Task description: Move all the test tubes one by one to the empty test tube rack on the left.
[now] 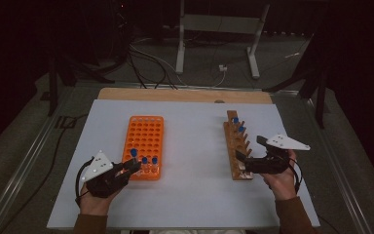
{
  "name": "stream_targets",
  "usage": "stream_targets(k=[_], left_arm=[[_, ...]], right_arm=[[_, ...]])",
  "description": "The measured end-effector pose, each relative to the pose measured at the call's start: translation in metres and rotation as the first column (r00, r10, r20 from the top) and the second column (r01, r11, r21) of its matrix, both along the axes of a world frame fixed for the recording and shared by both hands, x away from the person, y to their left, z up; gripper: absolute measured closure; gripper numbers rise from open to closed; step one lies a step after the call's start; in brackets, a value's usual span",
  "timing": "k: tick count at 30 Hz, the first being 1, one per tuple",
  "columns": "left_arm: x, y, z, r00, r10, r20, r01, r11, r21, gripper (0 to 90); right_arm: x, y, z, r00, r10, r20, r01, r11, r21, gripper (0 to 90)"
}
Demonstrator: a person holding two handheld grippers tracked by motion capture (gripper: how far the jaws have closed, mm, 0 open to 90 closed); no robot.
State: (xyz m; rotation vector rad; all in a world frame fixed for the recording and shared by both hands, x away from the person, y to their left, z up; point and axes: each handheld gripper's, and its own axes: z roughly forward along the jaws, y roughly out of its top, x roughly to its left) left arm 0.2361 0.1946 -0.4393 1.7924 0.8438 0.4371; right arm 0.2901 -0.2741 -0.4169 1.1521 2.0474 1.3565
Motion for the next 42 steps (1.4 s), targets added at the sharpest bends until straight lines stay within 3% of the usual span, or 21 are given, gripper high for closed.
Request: stream_targets(k=[5,13,28,32,37,42], left_arm=[[0.004,0.002,-0.004,0.9994,0.031,0.018,-0.031,0.9994,0.014,78.2],[0.012,0.004,-0.015,0.9946,0.103,0.016,-0.103,0.9943,0.025,78.2],[0.021,-0.004,-0.029,0.9949,0.1,0.006,-0.101,0.9933,0.057,78.1],[0.02,-0.006,-0.035,0.996,0.089,-0.007,-0.088,0.993,0.078,78.1],[0.02,-0.008,-0.042,0.9967,0.073,-0.035,-0.067,0.9883,0.137,78.1],[0.022,-0.013,-0.046,0.9953,0.07,-0.067,-0.054,0.9765,0.208,78.3]], right_arm=[[-0.001,-0.003,0.0,1.0,-0.006,0.005,0.006,1.0,0.007,0.9],[-0.002,-0.006,0.0,0.9999,-0.011,0.01,0.011,1.0,0.019,0.9],[-0.004,-0.005,0.0,0.9997,-0.014,0.022,0.013,1.0,0.022,0.9],[-0.004,-0.004,-0.001,0.9997,-0.01,0.024,0.009,1.0,0.02,0.9],[-0.005,-0.005,0.0,0.9997,-0.009,0.024,0.008,1.0,0.022,0.9],[-0.005,-0.005,0.0,0.9997,-0.007,0.025,0.006,1.0,0.023,0.9]])
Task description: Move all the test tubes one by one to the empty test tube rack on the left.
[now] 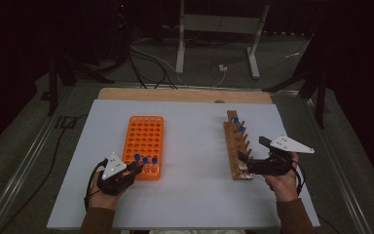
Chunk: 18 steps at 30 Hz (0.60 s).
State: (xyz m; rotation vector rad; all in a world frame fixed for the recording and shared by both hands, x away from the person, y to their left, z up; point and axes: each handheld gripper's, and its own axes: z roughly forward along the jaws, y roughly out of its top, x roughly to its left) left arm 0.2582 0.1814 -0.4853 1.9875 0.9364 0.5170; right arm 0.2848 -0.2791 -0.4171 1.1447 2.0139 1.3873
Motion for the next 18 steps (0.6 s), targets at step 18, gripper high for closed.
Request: stream_targets(k=[18], left_arm=[[0.0017,-0.0001,-0.004,0.9992,-0.006,-0.04,0.007,0.9996,0.026,78.4]], right_arm=[[0.0006,0.0019,-0.0039,1.0,0.004,-0.008,-0.004,1.0,-0.007,1.0]])
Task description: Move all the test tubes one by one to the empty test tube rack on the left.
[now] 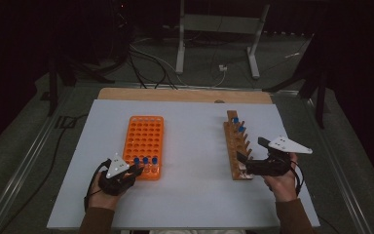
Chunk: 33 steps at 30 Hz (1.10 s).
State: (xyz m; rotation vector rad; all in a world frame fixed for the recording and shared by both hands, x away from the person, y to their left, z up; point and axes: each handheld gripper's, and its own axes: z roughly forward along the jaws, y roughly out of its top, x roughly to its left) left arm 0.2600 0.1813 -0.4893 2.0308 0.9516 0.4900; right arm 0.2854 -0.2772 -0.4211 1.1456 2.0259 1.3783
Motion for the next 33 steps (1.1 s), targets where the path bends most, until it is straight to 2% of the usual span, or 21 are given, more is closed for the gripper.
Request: stream_targets(k=[5,11,16,22,28,33], left_arm=[[-0.002,0.001,0.0,1.0,-0.008,-0.001,0.008,0.9999,-0.008,75.2],[-0.004,0.002,0.002,1.0,-0.007,0.007,0.007,0.9994,-0.033,63.6],[-0.008,0.005,0.007,0.9996,0.002,0.03,0.0,0.9979,-0.065,53.5],[-0.01,0.012,0.011,0.9988,0.012,0.048,-0.005,0.991,-0.134,36.8],[-0.01,0.017,0.014,0.9971,0.043,0.063,-0.032,0.9859,-0.164,19.6],[-0.011,0.02,0.016,0.9948,0.072,0.072,-0.057,0.9793,-0.194,14.5]], right_arm=[[0.001,0.0,-0.001,1.0,0.0,-0.004,0.0,1.0,0.0,1.0],[0.001,-0.001,-0.002,1.0,0.001,-0.006,-0.001,1.0,-0.002,1.0],[0.003,-0.002,-0.002,1.0,-0.006,-0.006,0.006,1.0,-0.002,1.0],[0.006,-0.006,-0.003,0.9997,-0.02,-0.011,0.02,1.0,-0.002,1.0],[0.014,-0.009,-0.004,0.9992,-0.032,-0.022,0.032,0.999,-0.001,2.9],[0.023,-0.006,-0.005,0.9991,-0.021,-0.036,0.019,0.999,-0.045,7.7]])
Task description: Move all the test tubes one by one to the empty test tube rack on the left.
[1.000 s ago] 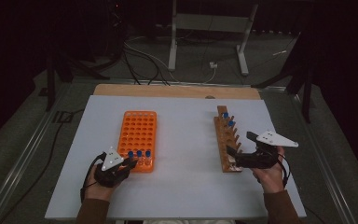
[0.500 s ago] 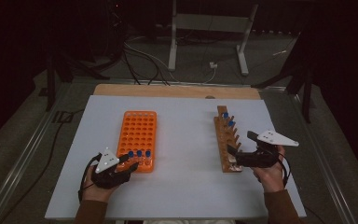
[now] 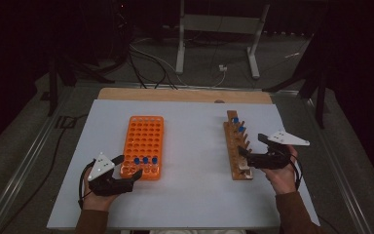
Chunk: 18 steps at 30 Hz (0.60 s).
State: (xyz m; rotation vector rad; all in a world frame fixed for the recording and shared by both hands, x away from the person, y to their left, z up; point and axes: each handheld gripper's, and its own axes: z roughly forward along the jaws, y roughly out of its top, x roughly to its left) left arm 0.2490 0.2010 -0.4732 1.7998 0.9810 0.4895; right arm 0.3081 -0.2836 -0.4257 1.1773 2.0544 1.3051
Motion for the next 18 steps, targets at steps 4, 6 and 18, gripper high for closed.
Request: stream_targets(k=[4,6,18], left_arm=[[0.0,-0.001,0.001,0.9998,0.019,0.001,-0.019,0.9998,0.002,3.2],[0.0,-0.002,0.001,0.9998,0.022,0.003,-0.022,0.9998,0.001,1.7],[-0.001,-0.002,-0.001,0.9996,0.028,-0.003,-0.028,0.9996,0.002,1.1]], right_arm=[[0.01,0.006,-0.003,0.9999,0.002,-0.015,-0.003,0.999,-0.037,12.2],[0.015,0.008,-0.005,0.9997,-0.001,-0.024,0.0,0.999,-0.042,14.3],[0.043,0.012,-0.021,0.9959,-0.085,-0.031,0.083,0.995,-0.062,41.2]])
